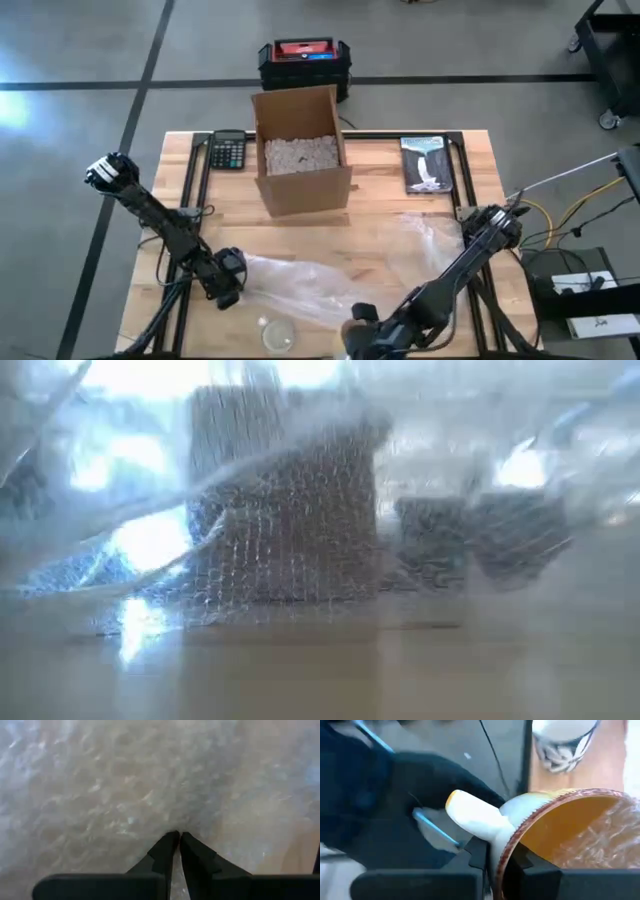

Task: Wrap mug
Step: Prepare the transparent bubble wrap

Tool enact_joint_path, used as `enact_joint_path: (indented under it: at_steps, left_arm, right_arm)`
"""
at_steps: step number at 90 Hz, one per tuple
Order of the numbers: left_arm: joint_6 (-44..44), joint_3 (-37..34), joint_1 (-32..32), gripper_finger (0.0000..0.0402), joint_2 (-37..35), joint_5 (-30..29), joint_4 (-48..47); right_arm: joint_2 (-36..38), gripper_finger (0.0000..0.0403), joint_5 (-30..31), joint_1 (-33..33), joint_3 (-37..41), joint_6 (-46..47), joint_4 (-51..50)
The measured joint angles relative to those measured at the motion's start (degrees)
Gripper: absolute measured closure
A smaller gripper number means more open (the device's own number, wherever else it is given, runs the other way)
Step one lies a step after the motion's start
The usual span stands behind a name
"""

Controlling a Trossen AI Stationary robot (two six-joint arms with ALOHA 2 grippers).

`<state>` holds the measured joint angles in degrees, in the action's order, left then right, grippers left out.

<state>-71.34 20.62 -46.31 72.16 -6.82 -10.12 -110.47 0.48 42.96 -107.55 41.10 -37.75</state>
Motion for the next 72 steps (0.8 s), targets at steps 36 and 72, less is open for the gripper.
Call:
enact_joint_path:
  at_steps: [36,72]
  left_arm:
    - [6.49,1.01,0.22,0.0381,0.07,-7.14,5.65]
    - [8.52,1.11,0.57,0.0381,-0.83,-9.83,3.95]
  right_arm:
    - [-2.15,0.0394,10.92,-3.52,2.99,-4.36,-11.68]
    - [-2.06,0.0394,10.65,-6.29,5.26,-9.04,-16.46]
